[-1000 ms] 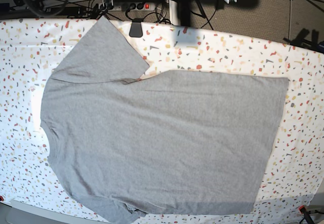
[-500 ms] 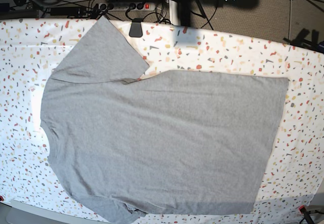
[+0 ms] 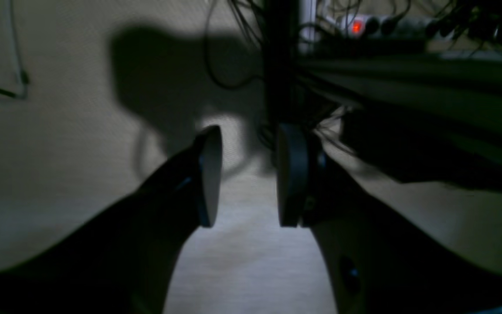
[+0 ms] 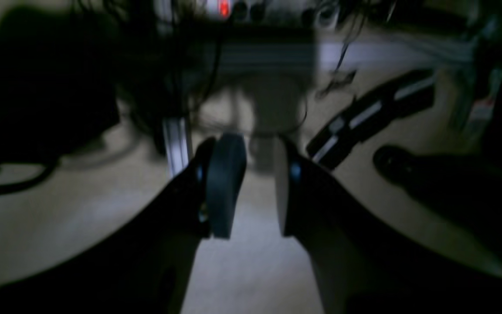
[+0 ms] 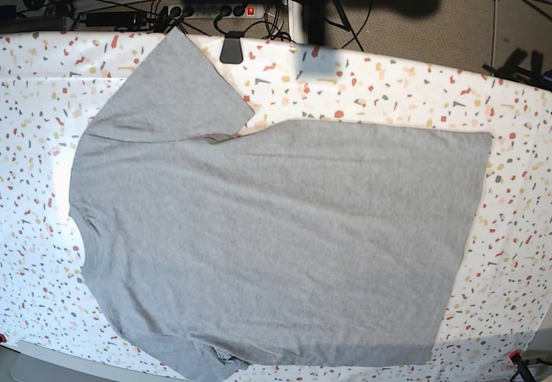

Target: Fold the T-shirt properly

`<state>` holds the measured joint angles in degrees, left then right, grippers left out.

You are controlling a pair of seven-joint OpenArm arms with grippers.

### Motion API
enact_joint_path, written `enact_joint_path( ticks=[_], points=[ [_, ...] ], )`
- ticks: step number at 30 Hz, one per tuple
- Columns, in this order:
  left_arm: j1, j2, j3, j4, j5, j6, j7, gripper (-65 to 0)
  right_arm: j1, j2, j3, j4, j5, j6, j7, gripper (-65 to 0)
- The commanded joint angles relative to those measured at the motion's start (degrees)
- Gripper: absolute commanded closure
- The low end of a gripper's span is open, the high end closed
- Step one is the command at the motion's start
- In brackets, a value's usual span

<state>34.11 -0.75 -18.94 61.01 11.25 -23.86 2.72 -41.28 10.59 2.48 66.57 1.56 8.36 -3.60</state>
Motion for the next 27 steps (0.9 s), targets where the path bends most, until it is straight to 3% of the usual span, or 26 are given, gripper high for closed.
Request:
enact_joint_path(
  ticks=[1, 8, 11, 16, 20, 27],
  points=[
    [2.14, -0.11, -0.11, 4.07, -0.31, -0.15, -0.72, -21.1, -2.73, 1.14, 0.13, 3.65, 0.22, -0.15, -0.13, -16.4],
    [12.50, -2.62, -0.11, 27.91, -0.24, -0.15, 2.36, -21.1, -16.04, 6.62, 0.13, 26.16, 0.15, -0.26, -3.96, -16.4],
    [14.75, -5.44, -0.11, 36.06, -0.13, -0.15, 5.35, -21.1, -20.76, 9.35, 0.15, 33.81, -0.44, -0.33, -4.52, -16.4],
    [15.21, -11.98, -0.09, 45.97, 1.49, -0.13, 10.12, -21.1, -25.51, 13.31, 0.20, 44.54, -7.37, -2.36, -7.80, -16.4],
    [15.08, -15.96, -0.09, 51.04, 6.56, -0.11, 10.10, -21.3, -25.55, 15.72, 0.20, 49.86, -12.57, -6.12, -12.85, -16.4],
    [13.66, -21.24, -0.09, 53.35, 11.91, -0.02, 5.14, -29.4, -25.07, 19.65, 0.20, 55.76, -21.86, -8.81, -12.90, -16.4]
  ],
)
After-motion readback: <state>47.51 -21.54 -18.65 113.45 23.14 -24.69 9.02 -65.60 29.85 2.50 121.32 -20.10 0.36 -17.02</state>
